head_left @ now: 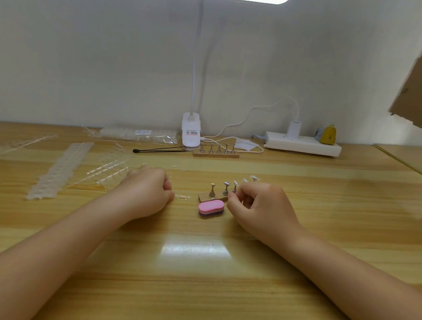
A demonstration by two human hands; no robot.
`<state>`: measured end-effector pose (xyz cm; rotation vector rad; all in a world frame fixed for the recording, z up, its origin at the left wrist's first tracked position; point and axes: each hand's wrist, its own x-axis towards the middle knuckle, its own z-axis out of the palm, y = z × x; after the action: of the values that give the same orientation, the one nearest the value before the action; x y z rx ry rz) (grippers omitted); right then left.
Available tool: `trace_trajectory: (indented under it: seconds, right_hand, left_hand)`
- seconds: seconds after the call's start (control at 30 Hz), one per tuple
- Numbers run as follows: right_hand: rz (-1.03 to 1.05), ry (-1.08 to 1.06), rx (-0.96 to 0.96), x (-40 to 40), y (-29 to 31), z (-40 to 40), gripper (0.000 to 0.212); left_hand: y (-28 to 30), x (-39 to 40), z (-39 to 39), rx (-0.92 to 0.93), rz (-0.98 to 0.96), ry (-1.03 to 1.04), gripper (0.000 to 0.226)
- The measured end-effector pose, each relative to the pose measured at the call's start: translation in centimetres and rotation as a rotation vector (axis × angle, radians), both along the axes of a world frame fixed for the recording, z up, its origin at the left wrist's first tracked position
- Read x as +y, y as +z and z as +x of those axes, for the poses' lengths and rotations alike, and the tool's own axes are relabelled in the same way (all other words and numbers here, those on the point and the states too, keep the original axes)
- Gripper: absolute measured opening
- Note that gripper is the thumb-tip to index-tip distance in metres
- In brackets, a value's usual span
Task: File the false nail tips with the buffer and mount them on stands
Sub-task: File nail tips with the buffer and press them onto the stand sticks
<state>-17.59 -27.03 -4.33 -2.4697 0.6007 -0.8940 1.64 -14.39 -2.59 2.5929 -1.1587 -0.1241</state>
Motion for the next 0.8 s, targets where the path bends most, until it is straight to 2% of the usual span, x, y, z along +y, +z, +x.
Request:
trace_trajectory:
  seconds: [0.1, 0.17, 0.23, 0.3, 0.4, 0.47, 0.57, 0.67, 0.73, 0.8]
  right_hand:
    - [0.002, 0.003, 0.008, 0.1, 0.1, 0.0, 0.029]
    - [0.026, 0.026, -0.005, 0.2, 0.2, -0.1, 0.029]
    - [0.105, 0.103, -0.048, 0.4, 0.4, -0.1, 0.028]
    - [0.205, 0.198, -0.105, 0.5, 0.5, -0.1, 0.023]
    - [0.366, 0.267, -0.177, 0.7, 0.4, 0.0, 0.019]
    - [0.441, 0.288, -0.206, 0.8, 0.3, 0.2, 0.021]
    - [0.494, 0.291, -0.248, 1.0, 0.3, 0.3, 0.009]
    - [0.541, 0.278, -0.257, 0.9, 0.2, 0.3, 0.010]
    - [0.563, 0.262, -0.260, 1.0, 0.3, 0.3, 0.012]
    - [0.568, 0.249, -0.261, 1.0, 0.4, 0.3, 0.014]
  left_hand:
    - [-0.1, 0.0, 0.0, 0.032, -0.168, -0.021, 0.016]
    - [0.3, 0.2, -0.4, 0.112, -0.397, -0.006, 0.020]
    - [0.9, 0.3, -1.1, 0.325, -0.696, 0.024, 0.019]
    - [1.4, 0.3, -2.4, 0.591, -0.896, 0.025, 0.017]
    - [1.2, -0.1, -4.5, 0.909, -0.975, -0.047, 0.014]
    - [0.9, -0.2, -5.7, 1.005, -0.981, -0.101, 0.011]
    - [0.4, -0.3, -6.6, 0.992, -0.950, -0.121, 0.009]
    - [0.2, -0.2, -6.9, 0.971, -0.938, -0.119, 0.009]
    - [0.1, -0.1, -7.0, 0.798, -0.894, -0.145, 0.009]
    - [-0.1, 0.1, -7.0, 0.514, -0.855, -0.213, 0.008]
